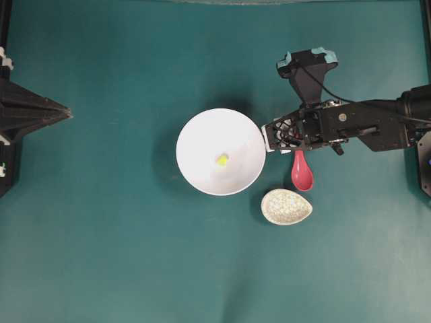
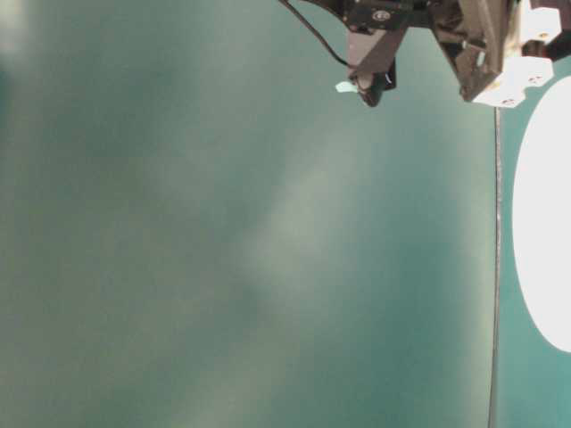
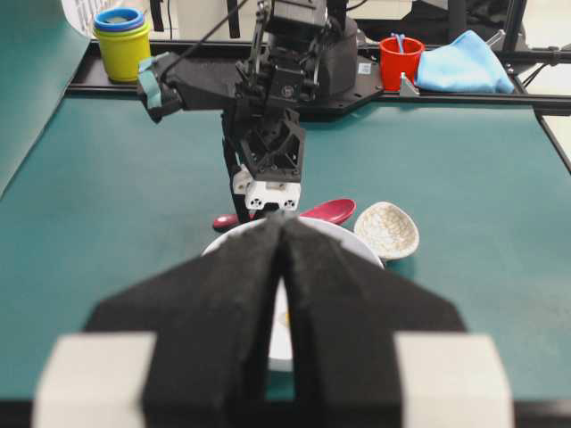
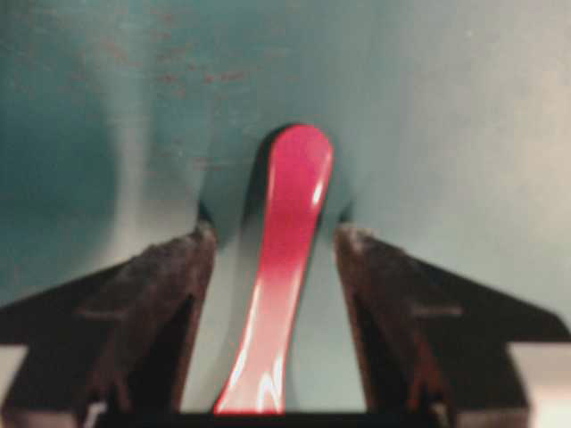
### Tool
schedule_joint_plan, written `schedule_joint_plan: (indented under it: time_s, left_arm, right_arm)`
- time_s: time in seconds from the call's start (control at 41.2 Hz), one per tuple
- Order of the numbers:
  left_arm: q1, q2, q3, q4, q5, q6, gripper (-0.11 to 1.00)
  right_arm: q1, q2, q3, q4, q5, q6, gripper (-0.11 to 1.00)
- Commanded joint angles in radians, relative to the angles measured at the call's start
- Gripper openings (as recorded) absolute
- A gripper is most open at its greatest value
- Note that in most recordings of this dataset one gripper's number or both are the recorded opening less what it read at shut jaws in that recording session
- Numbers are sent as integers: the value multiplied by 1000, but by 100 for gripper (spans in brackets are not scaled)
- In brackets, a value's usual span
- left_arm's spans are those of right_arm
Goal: Scoop the yellow hexagonal prism block from the bowl with a spoon using the right arm.
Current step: 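Lift the spoon by its handle beside the bowl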
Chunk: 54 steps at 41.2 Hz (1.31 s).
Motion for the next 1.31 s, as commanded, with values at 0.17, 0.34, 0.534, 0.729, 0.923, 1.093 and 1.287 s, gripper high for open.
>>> schedule_joint_plan:
  time_s: [0.17, 0.34, 0.534, 0.729, 0.923, 1.093, 1.287]
  left_arm:
    - [2, 2, -32, 2, 15, 0, 3]
    - [2, 2, -32, 2, 15, 0, 3]
    - [2, 2, -32, 3, 17, 0, 3]
    - [2, 2, -32, 2, 17, 2, 3]
    - [2, 2, -32, 2, 17, 0, 3]
    - [2, 2, -32, 2, 17, 2, 3]
    - [2, 3, -32, 2, 17, 0, 3]
  right_arm:
    - [5, -12, -18, -3, -2, 2, 47]
    - [6, -12, -18, -5, -2, 2, 33]
    - [6, -20, -20, -9, 2, 2, 24]
    - [5, -74, -18, -31, 3, 0, 24]
    - [6, -120, -14, -40, 14, 0, 24]
    - [9, -143, -11, -43, 21, 0, 24]
    - [25, -178, -11, -43, 34, -3, 24]
